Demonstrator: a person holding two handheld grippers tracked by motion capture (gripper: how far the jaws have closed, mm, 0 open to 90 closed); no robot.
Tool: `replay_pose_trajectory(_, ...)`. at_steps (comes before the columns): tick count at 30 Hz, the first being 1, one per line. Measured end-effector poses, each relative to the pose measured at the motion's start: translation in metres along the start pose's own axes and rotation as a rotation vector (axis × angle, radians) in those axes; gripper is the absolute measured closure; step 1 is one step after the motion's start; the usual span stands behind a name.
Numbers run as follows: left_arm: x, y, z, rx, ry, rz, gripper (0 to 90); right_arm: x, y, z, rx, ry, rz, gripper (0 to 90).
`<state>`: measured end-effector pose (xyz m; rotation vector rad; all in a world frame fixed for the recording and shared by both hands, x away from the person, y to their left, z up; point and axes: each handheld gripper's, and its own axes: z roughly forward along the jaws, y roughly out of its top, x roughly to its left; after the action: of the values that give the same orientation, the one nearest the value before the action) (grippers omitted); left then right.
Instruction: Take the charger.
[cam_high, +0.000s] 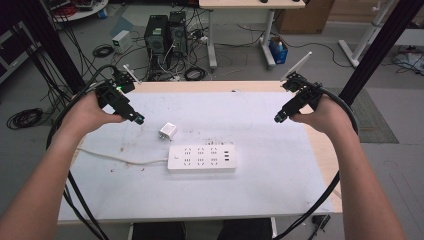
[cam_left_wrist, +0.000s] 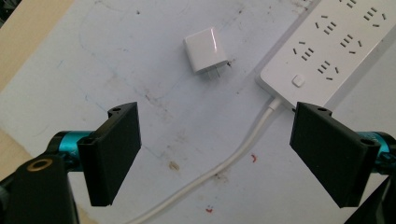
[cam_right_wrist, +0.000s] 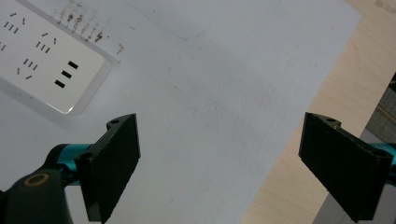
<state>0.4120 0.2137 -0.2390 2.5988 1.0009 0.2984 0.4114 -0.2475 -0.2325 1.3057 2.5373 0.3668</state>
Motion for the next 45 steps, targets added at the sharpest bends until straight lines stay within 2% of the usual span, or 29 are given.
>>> replay_pose_trajectory(5,0.002,0.004,0.012,-0.015,-0.014,-0.030,16.5,-0.001,-0.002,0.003,0.004,0.002,0.008,12.1)
replay_pose_trajectory(8,0.003,0.007,0.022,-0.006,-0.019,-0.036,16.5,-0.001,-0.003,0.004,0.004,0.000,0.001,12.1)
replay_pose_trajectory(16,0.003,0.016,0.056,0.001,0.002,-0.091,16.5,-0.001,-0.002,0.005,-0.015,-0.016,0.006,12.1)
replay_pose_trajectory(22,0.002,0.021,0.090,0.039,0.006,-0.131,16.5,-0.001,-0.003,0.008,-0.018,-0.013,-0.004,12.1)
replay_pose_trajectory(25,0.002,0.023,0.107,0.050,0.001,-0.166,16.5,0.000,-0.004,0.010,-0.016,-0.013,0.007,12.1)
replay_pose_trajectory(29,0.002,0.026,0.126,0.060,0.001,-0.211,16.5,-0.002,-0.005,0.013,-0.018,-0.014,0.004,12.1)
replay_pose_trajectory(31,0.001,0.028,0.135,0.080,0.001,-0.214,16.5,-0.003,-0.006,0.014,-0.022,-0.014,0.001,12.1)
replay_pose_trajectory(33,0.001,0.029,0.144,0.092,0.015,-0.228,16.6,-0.004,-0.007,0.015,-0.019,-0.012,0.003,12.0)
replay_pose_trajectory(35,0.000,0.031,0.153,0.096,0.008,-0.249,16.6,-0.004,-0.008,0.016,-0.023,-0.013,0.005,12.1)
replay_pose_trajectory(36,0.000,0.031,0.153,0.096,0.008,-0.249,16.6,-0.004,-0.008,0.016,-0.023,-0.013,0.005,12.1)
replay_pose_trajectory(37,0.000,0.033,0.162,0.117,0.019,-0.253,16.6,-0.004,-0.008,0.016,-0.021,-0.011,0.010,12.1)
replay_pose_trajectory(38,-0.001,0.034,0.166,0.137,0.024,-0.245,16.5,-0.004,-0.008,0.017,-0.022,-0.009,0.012,12.1)
replay_pose_trajectory(42,0.000,0.035,0.179,0.177,0.036,-0.258,16.6,-0.005,-0.009,0.017,-0.030,-0.011,0.012,12.1)
replay_pose_trajectory(43,0.000,0.035,0.182,0.178,0.034,-0.272,16.7,-0.006,-0.010,0.017,-0.031,-0.012,0.011,12.1)
replay_pose_trajectory(45,0.002,0.035,0.186,0.191,0.036,-0.273,16.8,-0.006,-0.011,0.017,-0.028,-0.009,0.014,12.1)
